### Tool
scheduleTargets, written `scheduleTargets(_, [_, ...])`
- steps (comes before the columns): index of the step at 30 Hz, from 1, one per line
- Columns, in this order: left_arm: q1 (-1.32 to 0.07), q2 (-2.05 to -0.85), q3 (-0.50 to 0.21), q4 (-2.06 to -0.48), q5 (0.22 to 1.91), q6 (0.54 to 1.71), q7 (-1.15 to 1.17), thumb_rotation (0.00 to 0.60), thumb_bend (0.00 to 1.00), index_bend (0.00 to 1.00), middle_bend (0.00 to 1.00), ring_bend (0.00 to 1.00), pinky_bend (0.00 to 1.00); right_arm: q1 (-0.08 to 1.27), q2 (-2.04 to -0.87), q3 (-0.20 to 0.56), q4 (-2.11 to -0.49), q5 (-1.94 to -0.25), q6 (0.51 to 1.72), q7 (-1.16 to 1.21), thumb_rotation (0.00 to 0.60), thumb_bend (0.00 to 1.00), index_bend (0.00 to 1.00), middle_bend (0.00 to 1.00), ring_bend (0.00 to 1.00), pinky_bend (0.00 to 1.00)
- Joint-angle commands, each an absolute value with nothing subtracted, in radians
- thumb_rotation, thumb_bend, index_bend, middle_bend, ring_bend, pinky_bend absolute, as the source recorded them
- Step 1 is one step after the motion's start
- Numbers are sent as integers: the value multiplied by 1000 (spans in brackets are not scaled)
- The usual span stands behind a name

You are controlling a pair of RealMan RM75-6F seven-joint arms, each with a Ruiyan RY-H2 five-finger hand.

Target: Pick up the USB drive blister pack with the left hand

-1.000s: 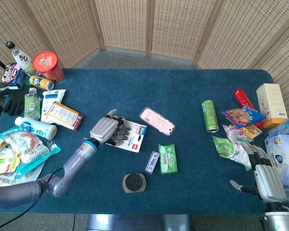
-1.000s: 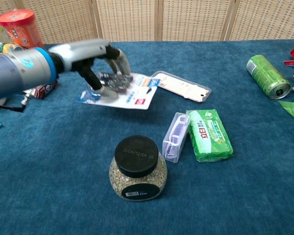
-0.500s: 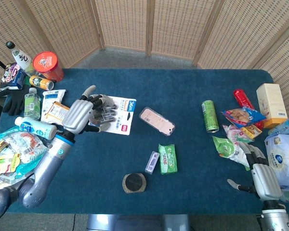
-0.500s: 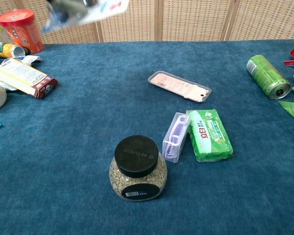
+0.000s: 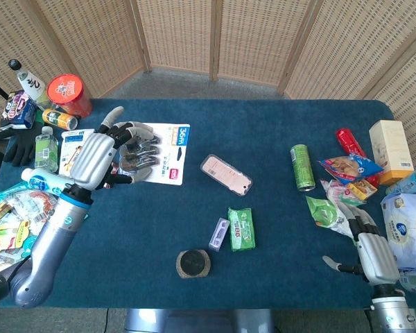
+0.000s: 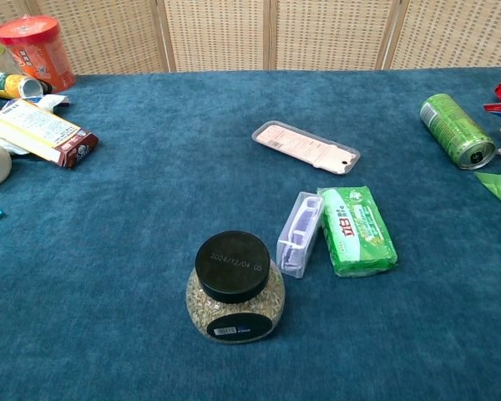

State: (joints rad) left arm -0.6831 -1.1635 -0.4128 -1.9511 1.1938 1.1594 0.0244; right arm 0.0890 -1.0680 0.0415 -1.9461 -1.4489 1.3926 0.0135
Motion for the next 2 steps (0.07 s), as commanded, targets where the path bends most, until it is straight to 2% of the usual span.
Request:
scheduleTargets(1, [-687, -1165, -407, -1949, 1194, 1158, 27, 600, 328, 402, 584, 546, 4, 93, -1069, 43, -1946, -1446, 1388, 13, 600, 98, 0, 0, 0, 0])
scheduleTargets(2, [-688, -1166, -405, -1949, 1194, 1158, 28, 600, 328, 402, 584, 546, 4, 94, -1069, 44, -1946, -1445, 1386, 13, 600, 98, 0, 0, 0, 0])
